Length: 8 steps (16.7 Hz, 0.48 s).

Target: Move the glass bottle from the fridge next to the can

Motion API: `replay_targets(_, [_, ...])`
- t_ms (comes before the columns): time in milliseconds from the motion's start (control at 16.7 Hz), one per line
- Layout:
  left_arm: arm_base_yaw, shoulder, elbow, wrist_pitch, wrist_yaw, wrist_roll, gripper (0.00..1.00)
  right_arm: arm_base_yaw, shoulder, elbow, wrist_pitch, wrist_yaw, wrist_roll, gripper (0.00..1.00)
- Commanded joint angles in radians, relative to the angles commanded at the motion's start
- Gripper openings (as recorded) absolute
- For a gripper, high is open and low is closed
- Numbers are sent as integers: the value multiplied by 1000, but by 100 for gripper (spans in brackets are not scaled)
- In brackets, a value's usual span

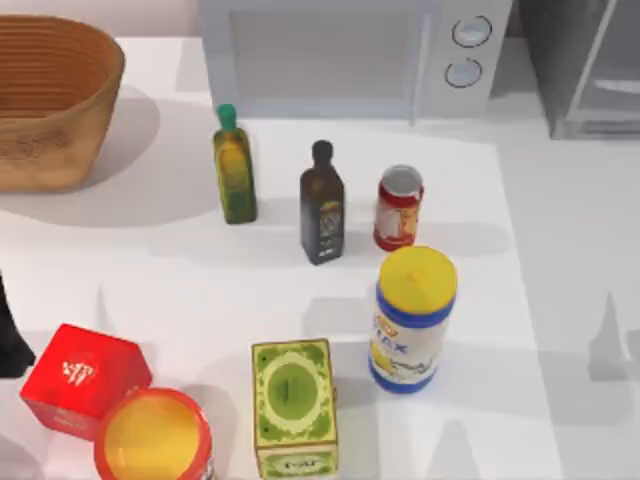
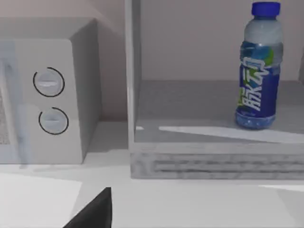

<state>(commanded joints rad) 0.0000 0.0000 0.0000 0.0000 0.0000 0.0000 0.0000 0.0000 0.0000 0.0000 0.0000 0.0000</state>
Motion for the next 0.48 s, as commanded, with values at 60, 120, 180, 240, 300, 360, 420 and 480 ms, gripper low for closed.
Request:
replay_targets(60, [0,0,0,0,0,0,100,0,0,0,0,0,0,100])
replay_targets(120, [0,0,0,0,0,0,100,0,0,0,0,0,0,100])
replay_targets(180, [0,0,0,0,0,0,100,-3,10,8,9,-1,0,100])
replay_targets(240, [0,0,0,0,0,0,100,-8,31,24,26,-3,0,100])
replay_targets(300, [0,0,0,0,0,0,100,-15,62,47,51,-7,0,100])
replay_targets(360, [0,0,0,0,0,0,100,-23,104,76,82,-13,0,100])
replay_targets(420, [0,0,0,0,0,0,100,-33,156,110,119,-19,0,100])
replay_targets(480, [0,0,0,0,0,0,100,-43,220,148,161,-27,-1,100])
